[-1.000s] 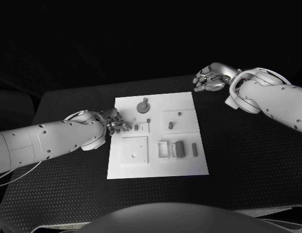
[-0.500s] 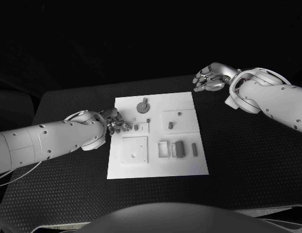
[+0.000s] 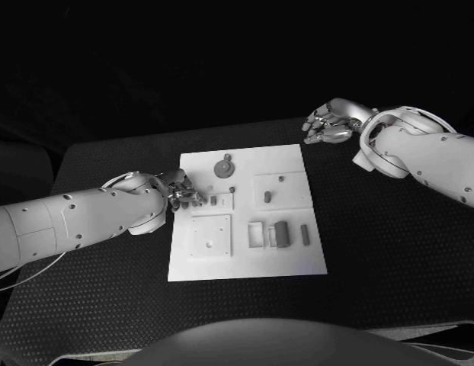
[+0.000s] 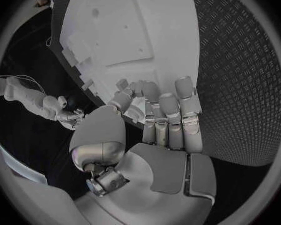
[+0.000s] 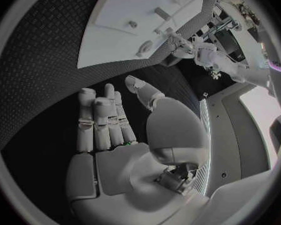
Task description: Assemble the parts on the task board
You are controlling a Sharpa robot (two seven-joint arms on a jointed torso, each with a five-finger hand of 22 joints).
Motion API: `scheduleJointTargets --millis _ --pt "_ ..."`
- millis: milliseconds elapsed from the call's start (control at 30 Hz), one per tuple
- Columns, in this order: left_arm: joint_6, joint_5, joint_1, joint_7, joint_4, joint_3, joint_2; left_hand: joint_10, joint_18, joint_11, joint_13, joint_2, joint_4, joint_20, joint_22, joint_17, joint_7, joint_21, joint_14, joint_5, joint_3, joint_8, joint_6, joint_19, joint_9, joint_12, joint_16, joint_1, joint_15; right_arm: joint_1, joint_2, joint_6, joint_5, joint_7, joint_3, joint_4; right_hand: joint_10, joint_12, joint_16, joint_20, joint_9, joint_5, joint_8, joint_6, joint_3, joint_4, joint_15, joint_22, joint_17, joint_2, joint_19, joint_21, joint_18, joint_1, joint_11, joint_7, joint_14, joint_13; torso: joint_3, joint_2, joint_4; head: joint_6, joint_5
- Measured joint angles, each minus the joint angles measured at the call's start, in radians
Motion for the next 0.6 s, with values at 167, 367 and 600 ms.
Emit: scheduleJointTargets --millis 167,367,600 --pt "0.003 0.000 0.001 -0.005 -0.001 0.001 0.001 0.000 0.000 0.000 0.000 0.006 -0.036 -0.002 0.000 0.000 0.000 0.000 0.000 0.030 -0.055 0.000 0.000 -0.002 0.002 0.000 0.000 -0.021 0.000 0.000 0.000 0.000 0.000 0.000 0.000 0.000 0.000 0.000 0.000 0.002 0.000 0.000 0.000 0.000 0.000 0.000 0.000 0.000 0.000 0.000 0.001 0.000 0.000 0.000 0.000 0.000 0.000 0.000 0.0000 0.000 0.0002 0.000 0.000" --pt "0.003 0.001 -0.001 -0.009 -0.002 0.000 0.004 0.000 0.000 0.000 0.000 -0.020 -0.034 -0.004 0.000 0.000 0.002 -0.004 -0.001 0.053 -0.137 0.007 -0.003 -0.004 0.002 0.000 0.000 -0.061 -0.006 0.000 -0.001 0.000 0.000 0.000 0.000 0.000 0.000 0.000 0.000 0.002 0.001 0.000 0.000 0.000 0.000 0.000 0.002 0.000 0.000 0.000 0.001 0.000 0.000 0.000 0.000 0.000 -0.002 0.000 -0.0005 0.000 0.0003 0.000 -0.001" --pt "0.004 0.003 -0.001 -0.009 -0.002 -0.001 0.005 0.001 0.000 0.000 0.000 -0.026 -0.035 -0.004 0.000 0.000 0.002 -0.004 0.000 0.057 -0.166 0.012 -0.003 -0.004 0.002 0.000 0.000 -0.078 -0.007 0.000 -0.001 0.000 0.000 0.000 0.000 0.000 -0.002 0.000 0.000 0.002 0.001 0.000 0.000 0.000 0.000 0.000 0.000 0.000 -0.001 0.000 0.001 0.000 0.000 0.000 0.002 0.000 -0.004 0.000 -0.0006 0.000 0.0003 0.000 -0.002"
